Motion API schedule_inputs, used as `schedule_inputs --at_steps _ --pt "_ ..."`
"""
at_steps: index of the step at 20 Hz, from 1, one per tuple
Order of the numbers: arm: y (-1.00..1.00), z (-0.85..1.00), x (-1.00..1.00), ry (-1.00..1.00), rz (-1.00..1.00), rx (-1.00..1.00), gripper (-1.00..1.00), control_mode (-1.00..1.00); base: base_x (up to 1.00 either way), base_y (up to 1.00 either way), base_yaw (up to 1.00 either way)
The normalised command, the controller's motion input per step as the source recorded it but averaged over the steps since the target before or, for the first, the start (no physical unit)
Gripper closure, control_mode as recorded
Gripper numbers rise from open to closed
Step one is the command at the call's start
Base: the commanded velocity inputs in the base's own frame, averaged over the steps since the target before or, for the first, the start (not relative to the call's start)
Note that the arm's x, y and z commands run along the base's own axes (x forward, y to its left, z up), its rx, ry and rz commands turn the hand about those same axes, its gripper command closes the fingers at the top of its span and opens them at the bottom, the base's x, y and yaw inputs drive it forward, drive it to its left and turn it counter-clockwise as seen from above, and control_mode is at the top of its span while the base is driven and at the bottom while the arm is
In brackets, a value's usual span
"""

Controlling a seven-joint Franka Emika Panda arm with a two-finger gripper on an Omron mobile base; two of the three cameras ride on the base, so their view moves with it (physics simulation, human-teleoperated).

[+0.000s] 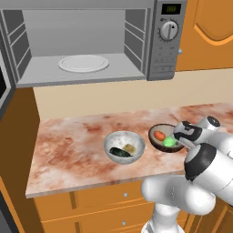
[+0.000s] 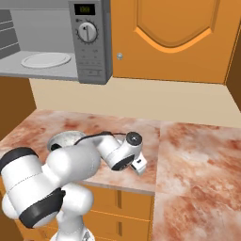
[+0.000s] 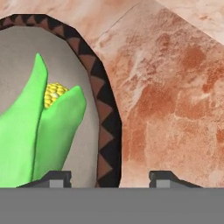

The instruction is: Place the bowl containing the squash and corn in the microwave. Close the microwave door and press the start button to microwave the meal.

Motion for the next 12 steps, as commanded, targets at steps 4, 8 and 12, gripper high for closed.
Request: schedule_inputs --at_steps 4,8,12 --pt "0.00 -0.04 0.00 0.00 0.00 0.00 1.00 -1.00 0.00 0.00 0.00" --pt "0.00 0.00 0.00 0.00 0.00 0.00 1.00 -1.00 0.00 0.00 0.00" --pt "-0.01 0.24 -0.13 0.03 0.00 0.00 1.00 -1.00 0.00 0.00 0.00"
